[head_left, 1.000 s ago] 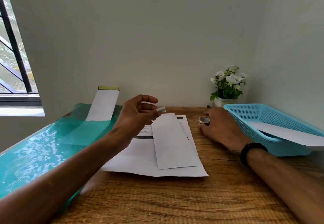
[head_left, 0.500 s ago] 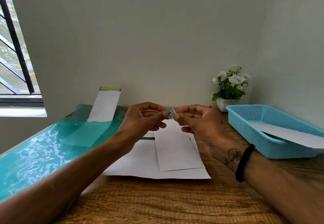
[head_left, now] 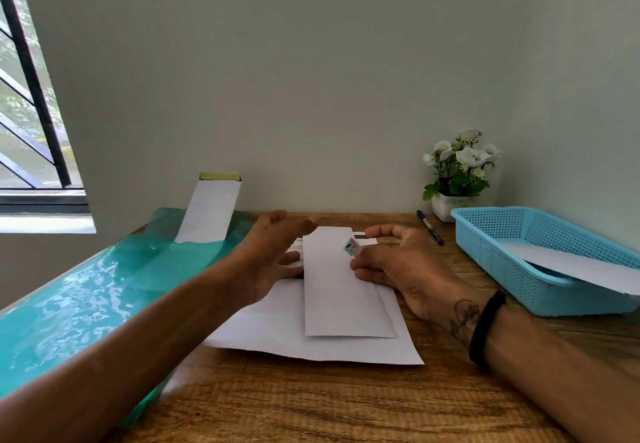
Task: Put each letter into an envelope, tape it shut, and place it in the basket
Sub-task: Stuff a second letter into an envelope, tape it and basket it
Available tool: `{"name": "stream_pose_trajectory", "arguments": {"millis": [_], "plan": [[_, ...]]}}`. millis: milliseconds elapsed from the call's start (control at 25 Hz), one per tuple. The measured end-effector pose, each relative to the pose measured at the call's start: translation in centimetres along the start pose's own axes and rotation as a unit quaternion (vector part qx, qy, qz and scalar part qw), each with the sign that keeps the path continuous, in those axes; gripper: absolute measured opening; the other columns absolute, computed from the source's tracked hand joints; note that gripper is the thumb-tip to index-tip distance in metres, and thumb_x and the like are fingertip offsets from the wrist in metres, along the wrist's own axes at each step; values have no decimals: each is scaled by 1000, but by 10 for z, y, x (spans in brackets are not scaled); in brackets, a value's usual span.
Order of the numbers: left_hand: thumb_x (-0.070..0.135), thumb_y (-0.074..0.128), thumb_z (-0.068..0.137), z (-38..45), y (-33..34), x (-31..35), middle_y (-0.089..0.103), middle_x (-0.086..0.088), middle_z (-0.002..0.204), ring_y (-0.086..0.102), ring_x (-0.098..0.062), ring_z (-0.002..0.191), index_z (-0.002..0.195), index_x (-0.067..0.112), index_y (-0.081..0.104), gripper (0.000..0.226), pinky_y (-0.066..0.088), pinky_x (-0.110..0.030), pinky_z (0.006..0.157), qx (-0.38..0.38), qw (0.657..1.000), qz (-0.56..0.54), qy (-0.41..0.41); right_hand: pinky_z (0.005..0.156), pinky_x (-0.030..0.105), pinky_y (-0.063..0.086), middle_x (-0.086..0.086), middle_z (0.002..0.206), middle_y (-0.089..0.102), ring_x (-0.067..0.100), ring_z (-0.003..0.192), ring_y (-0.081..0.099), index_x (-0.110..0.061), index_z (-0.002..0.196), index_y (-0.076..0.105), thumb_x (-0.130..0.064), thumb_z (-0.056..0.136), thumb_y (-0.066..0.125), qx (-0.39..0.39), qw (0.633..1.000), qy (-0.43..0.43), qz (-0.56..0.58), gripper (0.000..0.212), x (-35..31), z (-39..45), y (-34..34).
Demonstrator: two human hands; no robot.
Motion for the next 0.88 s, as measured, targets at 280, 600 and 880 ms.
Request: {"name": "stream_pose_trajectory", "arguments": {"millis": [280,600,880], "plan": [[3,75,89,3,8,-4,78,-15,116,79,-26,95,125,8,66,37,66,-36,77,-85,996,20,-11,75,37,66,12,105,78,24,92,76,-12,114,71,-6,83,86,31,996,-62,51,35,-15,1,-8],[13,73,94,8,-9,14,81,-4,105,76,-19,87,114,18,76,21,64,-36,76,11,995,-49,81,91,47,64,20,107,80,35,105,77,-6,107,73,2,79,82,-82,986,-104,102,31,-45,-3,-3],[33,81,83,-2,15,11,79,-9,115,77,-23,99,112,16,79,34,65,-41,84,-146,988,-41,36,60,22,60,13,99,82,28,94,80,-9,100,75,-5,76,89,9,981,-168,92,28,-51,-1,-16]]}}
Point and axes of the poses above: each hand's wrist, its own z-axis towards the middle knuckle, its own y-axis out of the palm, x = y × z, the point moved 6 cm from there along z, towards the middle knuckle
